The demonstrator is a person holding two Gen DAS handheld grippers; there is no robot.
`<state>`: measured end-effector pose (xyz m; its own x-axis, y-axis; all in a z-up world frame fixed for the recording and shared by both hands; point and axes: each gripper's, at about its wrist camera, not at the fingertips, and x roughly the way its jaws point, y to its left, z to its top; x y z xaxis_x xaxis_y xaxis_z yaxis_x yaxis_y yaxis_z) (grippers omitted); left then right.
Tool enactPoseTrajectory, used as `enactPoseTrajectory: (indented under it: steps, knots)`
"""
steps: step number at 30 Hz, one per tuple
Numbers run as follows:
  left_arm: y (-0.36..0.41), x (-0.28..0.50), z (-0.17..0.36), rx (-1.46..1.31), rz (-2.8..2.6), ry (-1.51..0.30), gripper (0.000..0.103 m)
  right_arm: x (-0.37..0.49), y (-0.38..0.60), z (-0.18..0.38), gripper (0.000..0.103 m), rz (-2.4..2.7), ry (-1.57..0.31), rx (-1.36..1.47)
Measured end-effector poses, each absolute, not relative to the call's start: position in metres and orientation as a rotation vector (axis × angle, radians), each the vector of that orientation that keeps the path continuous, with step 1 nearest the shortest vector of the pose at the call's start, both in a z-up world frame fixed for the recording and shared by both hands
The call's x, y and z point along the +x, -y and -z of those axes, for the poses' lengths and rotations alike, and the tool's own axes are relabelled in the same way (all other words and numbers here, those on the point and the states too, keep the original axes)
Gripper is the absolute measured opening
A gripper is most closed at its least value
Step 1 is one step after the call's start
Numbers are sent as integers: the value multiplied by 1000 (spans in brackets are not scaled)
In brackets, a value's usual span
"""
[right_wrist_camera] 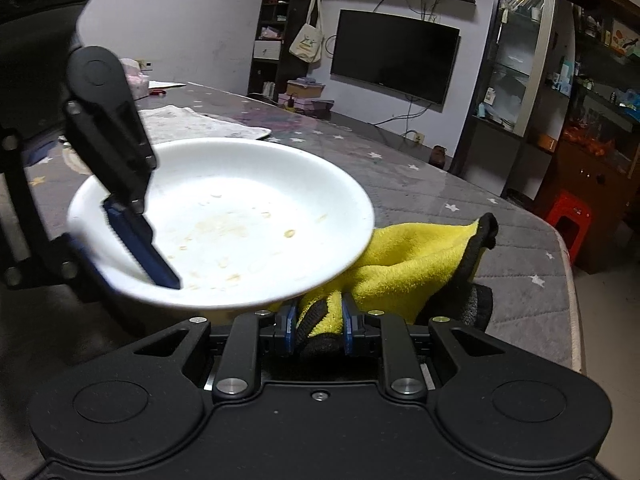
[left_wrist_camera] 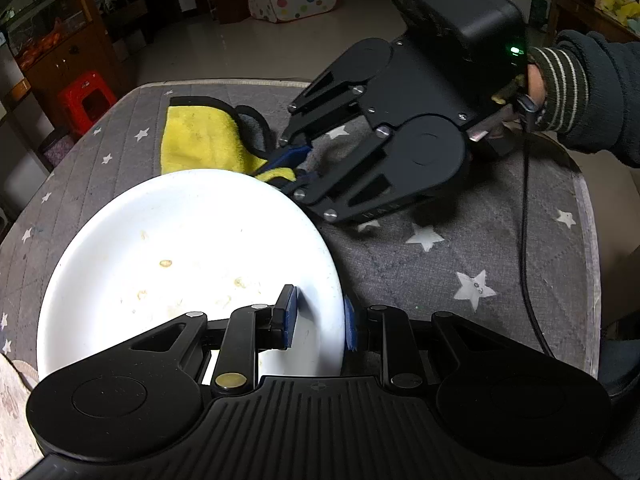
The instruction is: Clean bowl
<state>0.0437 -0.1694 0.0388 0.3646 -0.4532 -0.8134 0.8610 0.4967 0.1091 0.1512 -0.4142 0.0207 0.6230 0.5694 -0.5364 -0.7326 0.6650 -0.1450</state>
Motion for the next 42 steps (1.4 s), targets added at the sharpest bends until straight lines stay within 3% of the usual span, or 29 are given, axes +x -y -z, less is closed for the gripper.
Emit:
enactPoseTrajectory:
  steps: [19, 42]
  knots:
    - [191, 52, -41, 554, 837, -832, 30, 154, 415, -18, 24, -766, -496, -371]
    - [177, 48, -42, 582, 896, -845, 26, 109, 430, -24, 23, -808, -503, -367]
